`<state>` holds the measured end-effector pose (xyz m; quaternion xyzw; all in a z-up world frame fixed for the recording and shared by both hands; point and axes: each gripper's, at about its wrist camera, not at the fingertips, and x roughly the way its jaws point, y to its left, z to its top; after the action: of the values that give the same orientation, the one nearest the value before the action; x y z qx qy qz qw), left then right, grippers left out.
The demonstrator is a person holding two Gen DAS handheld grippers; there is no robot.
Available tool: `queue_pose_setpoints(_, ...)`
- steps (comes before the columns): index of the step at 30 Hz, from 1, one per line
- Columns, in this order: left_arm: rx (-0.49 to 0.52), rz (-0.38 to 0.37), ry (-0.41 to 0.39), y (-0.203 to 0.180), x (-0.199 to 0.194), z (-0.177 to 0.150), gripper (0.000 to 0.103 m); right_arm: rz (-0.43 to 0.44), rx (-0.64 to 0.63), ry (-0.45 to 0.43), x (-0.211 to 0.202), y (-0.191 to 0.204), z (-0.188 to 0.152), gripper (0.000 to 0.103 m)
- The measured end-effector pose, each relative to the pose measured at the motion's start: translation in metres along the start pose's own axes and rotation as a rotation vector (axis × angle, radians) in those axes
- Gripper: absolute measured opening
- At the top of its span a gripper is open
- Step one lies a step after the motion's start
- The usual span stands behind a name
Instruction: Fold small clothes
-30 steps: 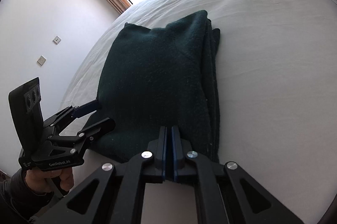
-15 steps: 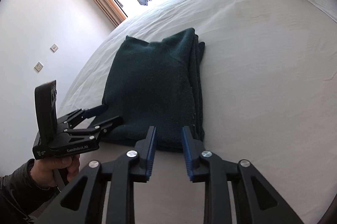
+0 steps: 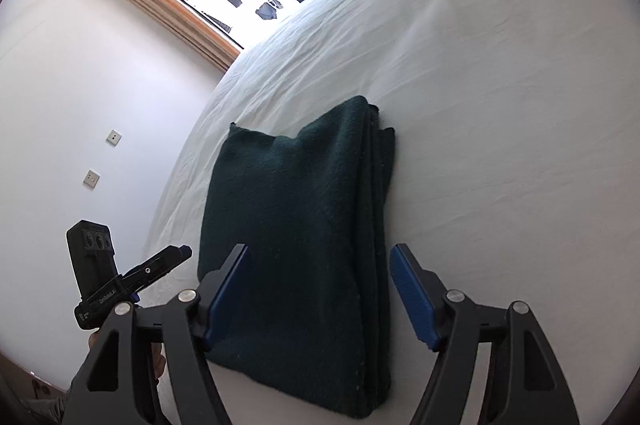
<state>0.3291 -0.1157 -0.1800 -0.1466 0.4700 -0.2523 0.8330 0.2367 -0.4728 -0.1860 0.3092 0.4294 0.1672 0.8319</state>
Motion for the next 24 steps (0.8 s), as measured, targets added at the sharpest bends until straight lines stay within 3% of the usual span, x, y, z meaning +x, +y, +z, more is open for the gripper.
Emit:
queue_pose_setpoints(2,-0.029,-0.026,0.045,0.01,0.016,0.006,0.086,-0.002,0.049,0.028,0.017,-0.011,0.007,0.072)
queue_pose_setpoints(4,-0.075,-0.044,0.083,0.021,0.031,0.009,0.086,0.014,0.097,0.06,0.032,-0.023,0.014,0.057)
queue_pose_setpoints(8,-0.094,-0.092,0.095,0.025,0.047,0.015,0.085,0.063,0.125,0.072,0.047,-0.027,0.018,0.047)
queue_pose_setpoints(13,-0.072,-0.095,0.138,0.017,0.071,0.022,0.066,0.068,0.128,0.106,0.062,-0.024,0.022,0.034)
queue_pose_setpoints(18,-0.085,-0.121,0.135,0.018,0.068,0.023,0.043,0.007,0.076,0.102,0.059,-0.007,0.018,0.03)
queue_pose_setpoints(24,-0.062,-0.138,0.088,0.015,0.03,0.022,0.038,-0.027,0.016,0.052,0.04,0.041,0.012,0.027)
